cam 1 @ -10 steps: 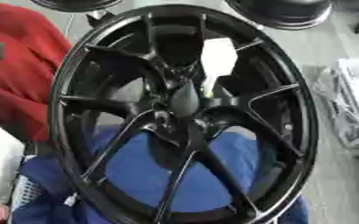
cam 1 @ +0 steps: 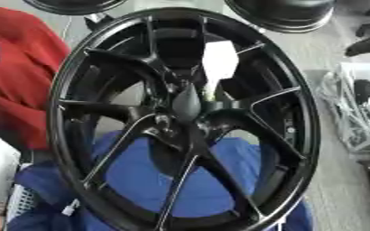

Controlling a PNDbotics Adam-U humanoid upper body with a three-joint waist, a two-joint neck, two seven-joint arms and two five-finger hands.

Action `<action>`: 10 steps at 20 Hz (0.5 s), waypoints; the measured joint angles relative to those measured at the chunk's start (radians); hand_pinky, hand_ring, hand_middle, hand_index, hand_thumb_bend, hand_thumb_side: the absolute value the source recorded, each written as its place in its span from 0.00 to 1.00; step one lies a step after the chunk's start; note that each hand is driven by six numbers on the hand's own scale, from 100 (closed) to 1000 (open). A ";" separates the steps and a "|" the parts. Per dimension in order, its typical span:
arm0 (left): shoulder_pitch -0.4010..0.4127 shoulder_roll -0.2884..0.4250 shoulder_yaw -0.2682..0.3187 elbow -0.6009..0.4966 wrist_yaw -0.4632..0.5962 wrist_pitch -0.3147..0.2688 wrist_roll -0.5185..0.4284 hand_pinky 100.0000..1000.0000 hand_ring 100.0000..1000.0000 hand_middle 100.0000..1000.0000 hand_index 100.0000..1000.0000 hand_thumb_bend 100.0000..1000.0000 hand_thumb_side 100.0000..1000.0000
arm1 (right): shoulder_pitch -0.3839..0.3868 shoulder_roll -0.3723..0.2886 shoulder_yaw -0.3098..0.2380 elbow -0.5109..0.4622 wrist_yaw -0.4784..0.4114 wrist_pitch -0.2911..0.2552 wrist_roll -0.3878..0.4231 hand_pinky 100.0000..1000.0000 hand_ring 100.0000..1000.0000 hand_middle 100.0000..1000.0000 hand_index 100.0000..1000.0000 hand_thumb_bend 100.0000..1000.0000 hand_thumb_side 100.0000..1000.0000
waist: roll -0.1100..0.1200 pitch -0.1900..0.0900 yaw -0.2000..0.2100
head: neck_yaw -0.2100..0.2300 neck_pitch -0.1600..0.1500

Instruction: Pull the pin out of the wheel hub.

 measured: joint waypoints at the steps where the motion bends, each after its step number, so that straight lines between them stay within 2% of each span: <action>1: 0.000 0.000 -0.002 0.000 0.000 0.001 -0.001 0.68 0.61 0.55 0.63 0.28 0.55 | -0.015 -0.015 0.003 0.000 -0.015 0.004 0.016 0.82 0.78 0.69 0.80 0.00 0.51 | 0.000 -0.002 0.002 | -0.002 0.000; 10: 0.007 0.001 -0.004 0.000 0.003 0.006 -0.006 0.68 0.61 0.55 0.63 0.29 0.54 | -0.182 -0.049 0.061 0.000 -0.150 0.057 0.159 0.82 0.79 0.70 0.81 0.00 0.54 | -0.009 -0.018 0.008 | -0.016 0.001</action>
